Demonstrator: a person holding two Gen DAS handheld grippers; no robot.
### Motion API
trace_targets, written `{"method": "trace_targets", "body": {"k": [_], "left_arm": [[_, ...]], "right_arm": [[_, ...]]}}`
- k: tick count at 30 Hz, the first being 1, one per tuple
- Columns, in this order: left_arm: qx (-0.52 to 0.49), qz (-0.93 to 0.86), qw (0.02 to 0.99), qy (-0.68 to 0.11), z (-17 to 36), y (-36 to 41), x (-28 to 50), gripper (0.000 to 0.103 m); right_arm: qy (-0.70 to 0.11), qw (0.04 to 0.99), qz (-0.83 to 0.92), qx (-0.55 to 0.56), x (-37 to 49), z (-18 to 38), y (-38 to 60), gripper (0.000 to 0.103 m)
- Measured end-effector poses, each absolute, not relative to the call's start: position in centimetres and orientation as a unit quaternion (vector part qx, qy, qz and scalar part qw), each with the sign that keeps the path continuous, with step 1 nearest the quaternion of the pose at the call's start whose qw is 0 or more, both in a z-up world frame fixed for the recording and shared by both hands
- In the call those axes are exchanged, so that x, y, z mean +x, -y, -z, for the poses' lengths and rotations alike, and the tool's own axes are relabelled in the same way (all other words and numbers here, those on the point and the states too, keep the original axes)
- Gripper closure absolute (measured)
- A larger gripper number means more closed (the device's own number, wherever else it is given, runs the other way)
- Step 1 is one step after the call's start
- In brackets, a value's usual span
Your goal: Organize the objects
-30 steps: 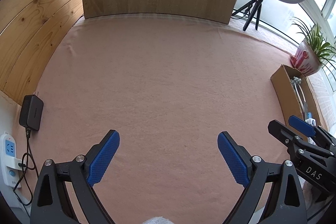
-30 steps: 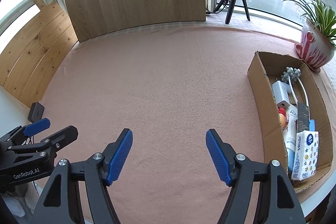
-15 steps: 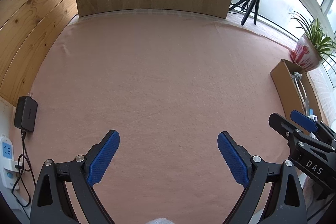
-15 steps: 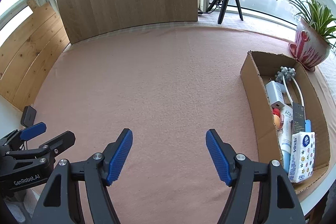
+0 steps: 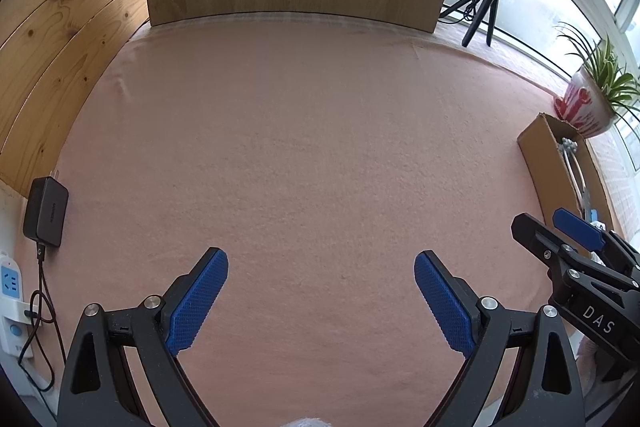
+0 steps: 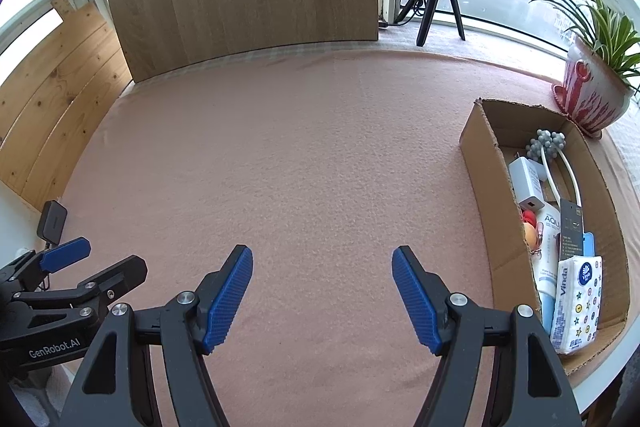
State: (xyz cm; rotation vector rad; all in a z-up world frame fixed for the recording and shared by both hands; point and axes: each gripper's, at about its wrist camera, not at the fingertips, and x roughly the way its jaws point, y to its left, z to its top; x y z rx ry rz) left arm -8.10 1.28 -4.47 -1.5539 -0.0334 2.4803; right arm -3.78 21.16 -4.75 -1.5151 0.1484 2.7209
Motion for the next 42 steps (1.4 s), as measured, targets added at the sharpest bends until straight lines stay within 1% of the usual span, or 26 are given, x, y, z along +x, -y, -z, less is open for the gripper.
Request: {"method": "trace_targets", "body": {"k": [22, 42], "left_arm": [[-0.534, -0.839, 0.100, 0.021, 5.2, -0.4, -8.6, 0.007], [-0.534, -0.841, 0.088, 0.011, 6.0, -0.3, -9.0, 0.007]], "right_arm": [[-0.042, 0.005, -0.870, -0.491, -4.3, 5.2, -20.8, 0.034], [-0.035, 0.003, -0.867, -0.498, -5.1, 5.9, -21.1, 0.034]]}}
